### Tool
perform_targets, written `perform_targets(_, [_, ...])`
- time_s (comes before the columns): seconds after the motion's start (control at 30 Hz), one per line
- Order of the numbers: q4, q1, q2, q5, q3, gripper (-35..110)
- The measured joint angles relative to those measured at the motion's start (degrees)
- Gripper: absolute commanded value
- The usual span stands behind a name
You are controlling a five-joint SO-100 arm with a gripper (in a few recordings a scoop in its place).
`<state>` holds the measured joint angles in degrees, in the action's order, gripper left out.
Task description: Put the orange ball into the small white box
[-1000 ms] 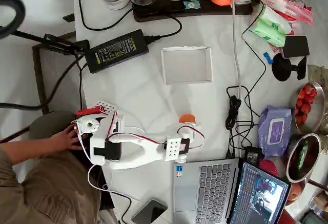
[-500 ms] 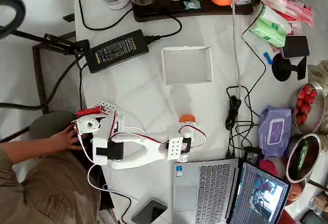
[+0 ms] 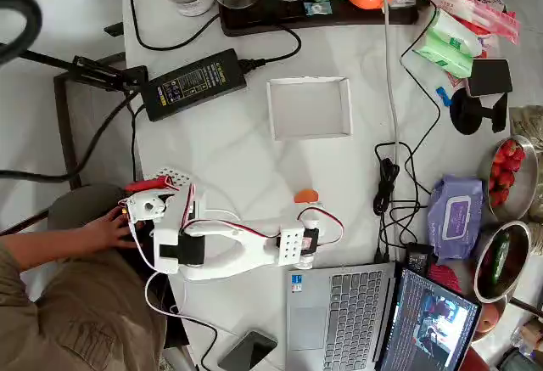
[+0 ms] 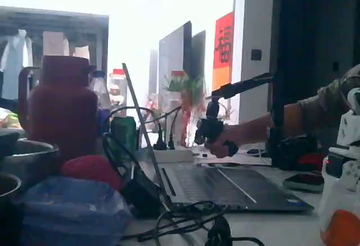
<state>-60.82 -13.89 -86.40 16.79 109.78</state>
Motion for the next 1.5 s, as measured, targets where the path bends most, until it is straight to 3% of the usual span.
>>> perform_targets(0.33, [-6.7, 1.0, -6.1, -0.8, -11.1, 12])
perform_targets(0.83, [-27.1, 18.4, -10.0, -0.9, -28.6, 12])
perform_targets(1.2, [-29.8, 34.2, -10.0, -0.9, -29.5, 12])
perform_targets(1.5, [-29.7, 37.4, -9.2, -0.8, -29.5, 12])
